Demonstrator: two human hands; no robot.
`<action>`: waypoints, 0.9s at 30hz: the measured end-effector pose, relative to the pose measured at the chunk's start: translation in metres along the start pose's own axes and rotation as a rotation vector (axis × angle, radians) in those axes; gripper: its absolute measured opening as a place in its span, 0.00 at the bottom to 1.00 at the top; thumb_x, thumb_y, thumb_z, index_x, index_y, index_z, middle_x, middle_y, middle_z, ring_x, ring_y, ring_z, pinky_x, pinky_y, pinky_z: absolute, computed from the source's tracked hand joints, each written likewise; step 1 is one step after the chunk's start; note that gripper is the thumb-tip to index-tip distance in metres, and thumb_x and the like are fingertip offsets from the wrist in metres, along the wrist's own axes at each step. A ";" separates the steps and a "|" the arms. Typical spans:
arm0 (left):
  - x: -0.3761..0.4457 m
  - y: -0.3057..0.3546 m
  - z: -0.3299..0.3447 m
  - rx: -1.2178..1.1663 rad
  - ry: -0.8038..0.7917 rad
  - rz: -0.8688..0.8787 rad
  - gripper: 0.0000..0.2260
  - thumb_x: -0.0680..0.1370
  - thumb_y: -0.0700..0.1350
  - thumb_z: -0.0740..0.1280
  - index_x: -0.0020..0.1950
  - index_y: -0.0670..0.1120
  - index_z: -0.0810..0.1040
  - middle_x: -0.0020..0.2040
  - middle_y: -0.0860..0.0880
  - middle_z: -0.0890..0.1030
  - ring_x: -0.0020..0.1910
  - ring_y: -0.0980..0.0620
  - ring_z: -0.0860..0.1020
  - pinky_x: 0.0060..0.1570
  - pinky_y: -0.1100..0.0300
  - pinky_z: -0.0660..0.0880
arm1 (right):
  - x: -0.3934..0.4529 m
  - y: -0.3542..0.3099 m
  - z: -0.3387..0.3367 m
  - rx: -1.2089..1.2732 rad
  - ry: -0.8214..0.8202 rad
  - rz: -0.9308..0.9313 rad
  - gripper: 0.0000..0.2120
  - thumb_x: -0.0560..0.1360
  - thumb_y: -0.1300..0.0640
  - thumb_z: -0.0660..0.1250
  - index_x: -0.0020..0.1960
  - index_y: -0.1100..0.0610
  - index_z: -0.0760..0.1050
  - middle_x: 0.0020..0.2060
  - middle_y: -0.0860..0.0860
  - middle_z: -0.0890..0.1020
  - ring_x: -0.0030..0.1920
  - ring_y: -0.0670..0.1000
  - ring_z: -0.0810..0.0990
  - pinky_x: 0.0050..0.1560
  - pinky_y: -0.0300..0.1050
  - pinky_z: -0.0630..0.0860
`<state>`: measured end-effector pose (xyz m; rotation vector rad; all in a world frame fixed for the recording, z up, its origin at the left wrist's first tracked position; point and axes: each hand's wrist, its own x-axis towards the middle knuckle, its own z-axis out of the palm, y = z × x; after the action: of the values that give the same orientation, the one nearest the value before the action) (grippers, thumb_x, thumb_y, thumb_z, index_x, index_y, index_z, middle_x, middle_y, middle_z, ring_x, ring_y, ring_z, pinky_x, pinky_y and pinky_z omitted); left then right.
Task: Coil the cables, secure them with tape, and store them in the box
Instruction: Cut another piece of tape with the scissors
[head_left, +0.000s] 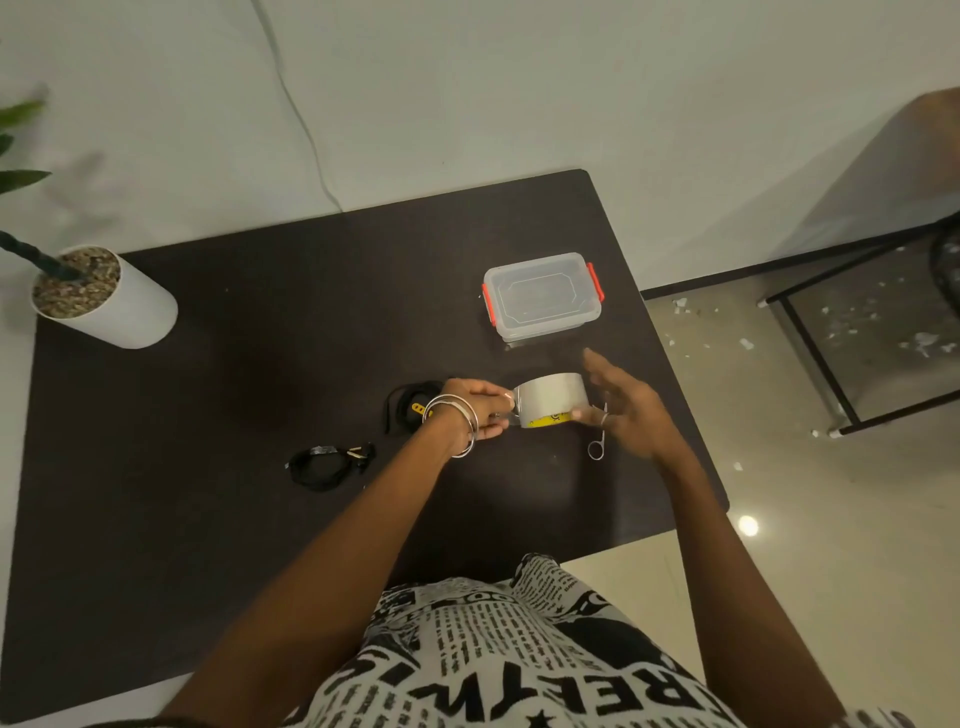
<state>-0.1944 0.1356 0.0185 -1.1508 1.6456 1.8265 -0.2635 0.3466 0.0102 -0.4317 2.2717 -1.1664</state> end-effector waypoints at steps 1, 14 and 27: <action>-0.001 0.000 0.000 -0.007 -0.001 -0.004 0.03 0.74 0.38 0.70 0.46 0.44 0.80 0.39 0.48 0.80 0.36 0.53 0.78 0.40 0.60 0.78 | -0.005 0.004 0.000 0.074 0.119 0.080 0.32 0.70 0.59 0.74 0.71 0.57 0.67 0.64 0.50 0.74 0.63 0.48 0.73 0.61 0.43 0.71; -0.004 -0.007 -0.002 -0.020 -0.070 0.032 0.07 0.75 0.35 0.68 0.49 0.45 0.79 0.40 0.50 0.80 0.39 0.53 0.80 0.49 0.60 0.75 | -0.018 0.039 0.061 -0.339 0.510 0.651 0.18 0.70 0.54 0.75 0.52 0.66 0.78 0.57 0.63 0.74 0.57 0.62 0.72 0.52 0.49 0.72; -0.001 -0.006 -0.003 -0.010 -0.008 0.015 0.10 0.75 0.33 0.66 0.54 0.41 0.80 0.47 0.46 0.81 0.38 0.54 0.79 0.47 0.59 0.76 | -0.017 0.034 0.069 -0.444 0.409 0.669 0.14 0.77 0.56 0.65 0.57 0.66 0.75 0.63 0.64 0.68 0.64 0.64 0.66 0.62 0.59 0.68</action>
<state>-0.1883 0.1345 0.0161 -1.1371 1.6473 1.8479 -0.2097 0.3305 -0.0447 0.4389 2.7025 -0.4308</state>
